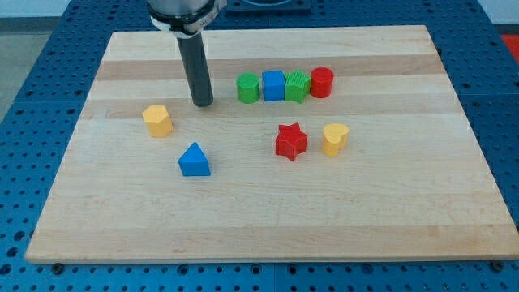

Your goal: Slightly move the green circle into the blue cube

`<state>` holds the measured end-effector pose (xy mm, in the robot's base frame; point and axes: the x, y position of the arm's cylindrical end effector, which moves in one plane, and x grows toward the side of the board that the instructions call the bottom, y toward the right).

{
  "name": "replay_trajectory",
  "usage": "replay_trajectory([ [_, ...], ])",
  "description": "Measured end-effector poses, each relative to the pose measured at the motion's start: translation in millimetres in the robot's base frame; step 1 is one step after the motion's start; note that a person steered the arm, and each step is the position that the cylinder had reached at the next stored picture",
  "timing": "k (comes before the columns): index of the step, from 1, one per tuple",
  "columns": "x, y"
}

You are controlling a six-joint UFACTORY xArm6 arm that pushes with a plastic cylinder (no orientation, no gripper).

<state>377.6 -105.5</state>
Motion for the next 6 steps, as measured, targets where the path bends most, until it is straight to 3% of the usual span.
replay_trajectory([
  [6,2.4,45.5],
])
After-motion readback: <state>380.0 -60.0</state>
